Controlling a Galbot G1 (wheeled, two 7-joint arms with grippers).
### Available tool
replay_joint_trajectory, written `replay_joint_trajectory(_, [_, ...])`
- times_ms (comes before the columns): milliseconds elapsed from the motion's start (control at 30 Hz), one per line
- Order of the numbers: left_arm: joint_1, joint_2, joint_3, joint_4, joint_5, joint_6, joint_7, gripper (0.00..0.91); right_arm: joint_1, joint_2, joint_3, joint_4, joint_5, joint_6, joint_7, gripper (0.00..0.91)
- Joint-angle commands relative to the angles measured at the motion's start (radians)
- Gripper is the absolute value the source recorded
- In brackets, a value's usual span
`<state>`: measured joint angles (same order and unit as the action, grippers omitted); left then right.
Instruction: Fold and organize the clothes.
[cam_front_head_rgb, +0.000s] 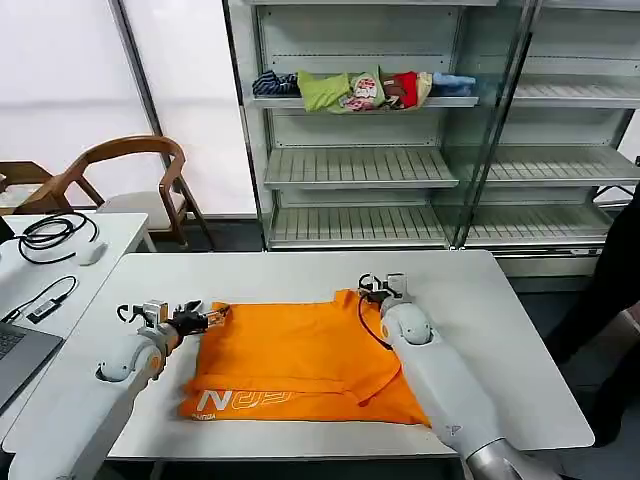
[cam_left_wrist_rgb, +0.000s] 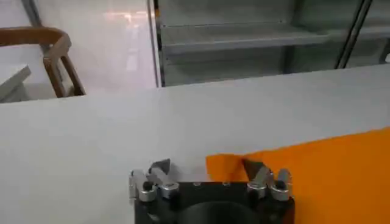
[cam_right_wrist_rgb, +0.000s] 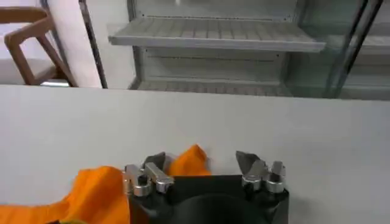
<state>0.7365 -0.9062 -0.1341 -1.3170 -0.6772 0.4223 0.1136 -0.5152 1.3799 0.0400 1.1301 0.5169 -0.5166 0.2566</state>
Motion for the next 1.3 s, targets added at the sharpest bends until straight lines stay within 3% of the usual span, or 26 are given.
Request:
replay_joint_trajectory(33, [0.001,0.002,0.004,0.002,0.003,0.001,0.008,0.020,0.003,0.004,-0.001,-0.009,0.008,-0.008,-0.004,0.000])
replay_joint_trajectory(667, [0.022,0.005,-0.002,-0.023,0.003,-0.024,0.042,0.020,-0.005,-0.006,0.000,0.028,0.003,0.018,-0.027,0.000])
replay_joint_trajectory(1067, [0.071,0.036,-0.049,-0.129,-0.023,-0.045,0.047,0.020,-0.066,-0.079,-0.009,0.266,0.064,-0.023,-0.006,0.000])
replay_joint_trajectory(1300, [0.178,0.056,-0.111,-0.227,-0.028,-0.040,0.039,0.020,-0.159,-0.125,-0.004,0.398,0.069,-0.031,0.003,0.000])
